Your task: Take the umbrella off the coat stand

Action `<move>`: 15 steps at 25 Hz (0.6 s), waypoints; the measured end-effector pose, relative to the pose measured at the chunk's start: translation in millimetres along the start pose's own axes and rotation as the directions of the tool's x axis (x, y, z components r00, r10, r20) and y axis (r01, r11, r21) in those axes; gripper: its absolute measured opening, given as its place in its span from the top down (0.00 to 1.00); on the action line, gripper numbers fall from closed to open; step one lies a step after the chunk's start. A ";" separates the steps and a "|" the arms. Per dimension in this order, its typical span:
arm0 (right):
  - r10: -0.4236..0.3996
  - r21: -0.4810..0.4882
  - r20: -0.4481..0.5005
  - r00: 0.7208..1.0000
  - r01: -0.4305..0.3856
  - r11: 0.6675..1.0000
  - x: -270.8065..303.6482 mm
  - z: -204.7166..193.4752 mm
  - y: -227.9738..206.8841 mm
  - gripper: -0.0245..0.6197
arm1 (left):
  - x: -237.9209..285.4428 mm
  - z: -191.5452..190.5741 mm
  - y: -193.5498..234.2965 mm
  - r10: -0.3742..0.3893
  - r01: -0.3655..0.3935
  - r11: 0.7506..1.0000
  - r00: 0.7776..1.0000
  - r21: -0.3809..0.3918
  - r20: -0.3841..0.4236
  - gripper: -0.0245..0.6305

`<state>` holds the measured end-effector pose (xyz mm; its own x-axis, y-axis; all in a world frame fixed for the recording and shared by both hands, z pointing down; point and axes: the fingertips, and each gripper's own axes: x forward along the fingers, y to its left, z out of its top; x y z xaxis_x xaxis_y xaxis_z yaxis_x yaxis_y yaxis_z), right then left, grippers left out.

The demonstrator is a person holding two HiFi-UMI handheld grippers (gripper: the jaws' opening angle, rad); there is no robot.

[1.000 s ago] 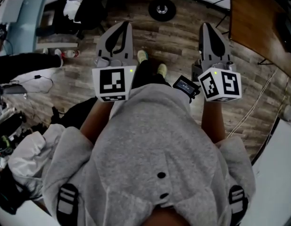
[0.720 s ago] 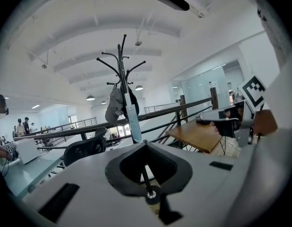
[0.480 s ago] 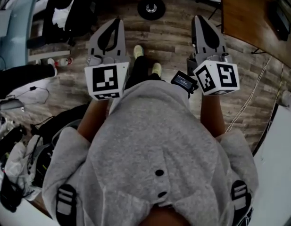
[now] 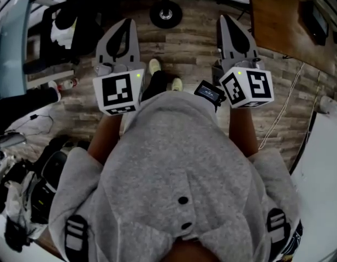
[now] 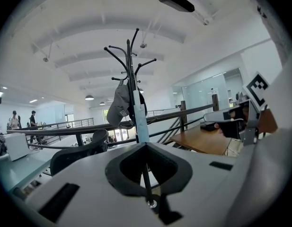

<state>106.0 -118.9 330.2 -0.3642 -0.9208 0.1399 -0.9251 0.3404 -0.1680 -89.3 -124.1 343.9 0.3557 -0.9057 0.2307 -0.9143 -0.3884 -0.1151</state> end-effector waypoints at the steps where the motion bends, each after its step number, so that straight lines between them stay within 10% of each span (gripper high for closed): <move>1: -0.001 -0.004 -0.002 1.000 0.001 1.000 6.8 1.5 0.0 0.95 | 5.4 1.9 4.6 -0.004 0.004 1.000 1.000 -0.004 0.003 0.94; 15: -0.010 -0.043 -0.031 0.999 0.009 0.999 82.5 9.9 12.7 0.95 | 56.9 5.5 52.1 -0.085 0.086 0.994 0.996 -0.068 0.018 0.94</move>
<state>65.3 -192.4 329.9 -0.3582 -0.9178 0.1713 -0.9320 0.3404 -0.1248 -115.7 -196.9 345.7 0.4351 -0.8724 0.2226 -0.8915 -0.4521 -0.0293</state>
